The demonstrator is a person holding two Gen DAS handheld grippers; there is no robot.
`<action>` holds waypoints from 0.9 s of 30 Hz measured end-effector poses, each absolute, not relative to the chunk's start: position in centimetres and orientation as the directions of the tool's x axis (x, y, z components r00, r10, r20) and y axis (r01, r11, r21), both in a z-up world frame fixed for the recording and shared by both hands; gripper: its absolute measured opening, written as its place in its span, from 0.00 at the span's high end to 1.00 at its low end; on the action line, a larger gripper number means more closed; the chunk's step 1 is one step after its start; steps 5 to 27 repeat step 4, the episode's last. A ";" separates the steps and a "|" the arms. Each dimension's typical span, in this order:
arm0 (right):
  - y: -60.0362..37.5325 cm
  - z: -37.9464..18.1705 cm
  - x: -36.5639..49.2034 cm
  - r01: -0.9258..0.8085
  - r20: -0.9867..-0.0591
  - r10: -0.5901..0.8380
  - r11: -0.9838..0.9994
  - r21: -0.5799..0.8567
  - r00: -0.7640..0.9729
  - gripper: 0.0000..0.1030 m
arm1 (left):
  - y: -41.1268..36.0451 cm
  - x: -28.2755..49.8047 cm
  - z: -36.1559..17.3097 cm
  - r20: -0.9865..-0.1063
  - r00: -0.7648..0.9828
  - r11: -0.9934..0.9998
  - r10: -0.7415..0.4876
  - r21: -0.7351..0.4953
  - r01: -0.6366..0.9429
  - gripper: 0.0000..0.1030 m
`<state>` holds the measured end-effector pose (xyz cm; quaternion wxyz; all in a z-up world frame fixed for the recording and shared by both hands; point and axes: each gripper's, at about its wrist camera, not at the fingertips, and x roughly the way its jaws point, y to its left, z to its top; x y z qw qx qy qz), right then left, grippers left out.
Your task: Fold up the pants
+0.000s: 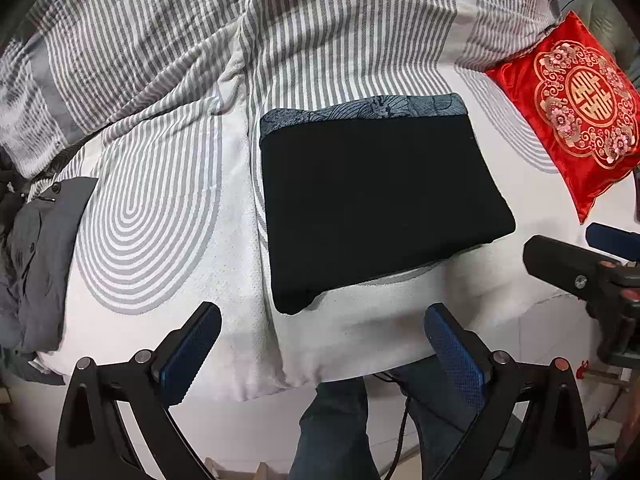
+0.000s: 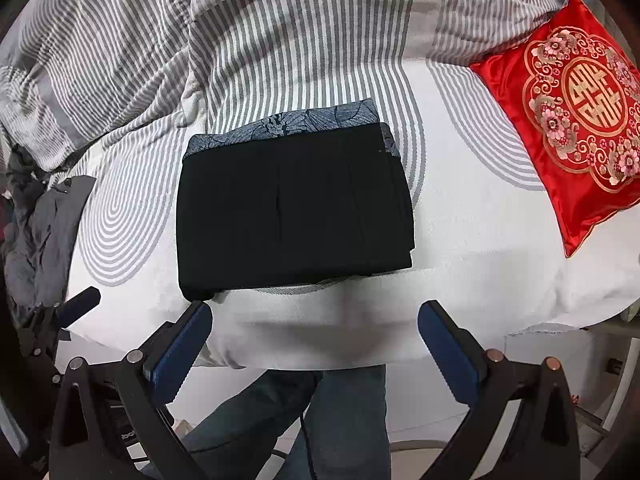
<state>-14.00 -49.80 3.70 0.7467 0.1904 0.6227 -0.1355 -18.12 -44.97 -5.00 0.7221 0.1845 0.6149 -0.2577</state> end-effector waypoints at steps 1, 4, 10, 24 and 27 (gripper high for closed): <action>-49.8 3.6 -14.0 0.439 -0.982 0.034 0.891 0.114 0.186 0.00 | -45.0 -18.1 -5.0 -0.983 0.110 0.797 -0.149 -0.053 0.601 0.01; -50.0 3.6 -13.9 0.436 -0.983 0.034 0.893 0.112 0.183 0.00 | -45.1 -18.3 -5.0 -0.983 0.107 0.795 -0.146 -0.053 0.604 0.01; -50.0 3.6 -13.9 0.436 -0.983 0.034 0.893 0.112 0.183 0.00 | -45.1 -18.3 -5.0 -0.983 0.107 0.795 -0.146 -0.053 0.604 0.01; -50.0 3.6 -13.9 0.436 -0.983 0.034 0.893 0.112 0.183 0.00 | -45.1 -18.3 -5.0 -0.983 0.107 0.795 -0.146 -0.053 0.604 0.01; -50.0 3.6 -13.9 0.436 -0.983 0.034 0.893 0.112 0.183 0.00 | -45.1 -18.3 -5.0 -0.983 0.107 0.795 -0.146 -0.053 0.604 0.01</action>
